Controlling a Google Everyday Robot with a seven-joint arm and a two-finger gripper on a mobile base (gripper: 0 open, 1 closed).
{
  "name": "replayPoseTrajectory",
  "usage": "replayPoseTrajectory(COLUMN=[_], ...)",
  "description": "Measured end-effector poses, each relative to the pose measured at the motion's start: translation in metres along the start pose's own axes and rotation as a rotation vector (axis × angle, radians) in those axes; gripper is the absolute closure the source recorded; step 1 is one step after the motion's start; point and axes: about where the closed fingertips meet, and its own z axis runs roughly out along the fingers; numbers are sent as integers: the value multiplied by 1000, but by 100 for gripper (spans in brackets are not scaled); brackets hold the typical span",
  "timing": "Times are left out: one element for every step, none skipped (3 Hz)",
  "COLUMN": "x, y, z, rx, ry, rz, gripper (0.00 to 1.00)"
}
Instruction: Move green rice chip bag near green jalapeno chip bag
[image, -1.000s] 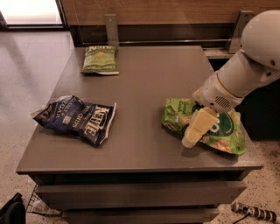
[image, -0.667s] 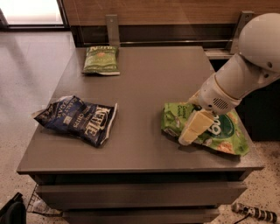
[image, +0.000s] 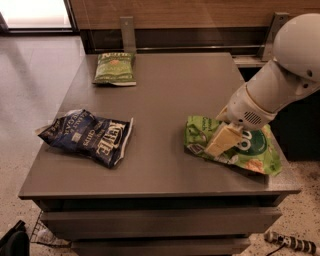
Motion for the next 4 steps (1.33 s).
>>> replayPoseTrajectory(x=[-1, -1, -19, -68], y=[0, 0, -4, -18], z=[-1, -1, -22, -67], rx=[0, 0, 32, 112], ry=[0, 0, 29, 57], rz=[-1, -1, -35, -90], gripper=[100, 100, 100, 100])
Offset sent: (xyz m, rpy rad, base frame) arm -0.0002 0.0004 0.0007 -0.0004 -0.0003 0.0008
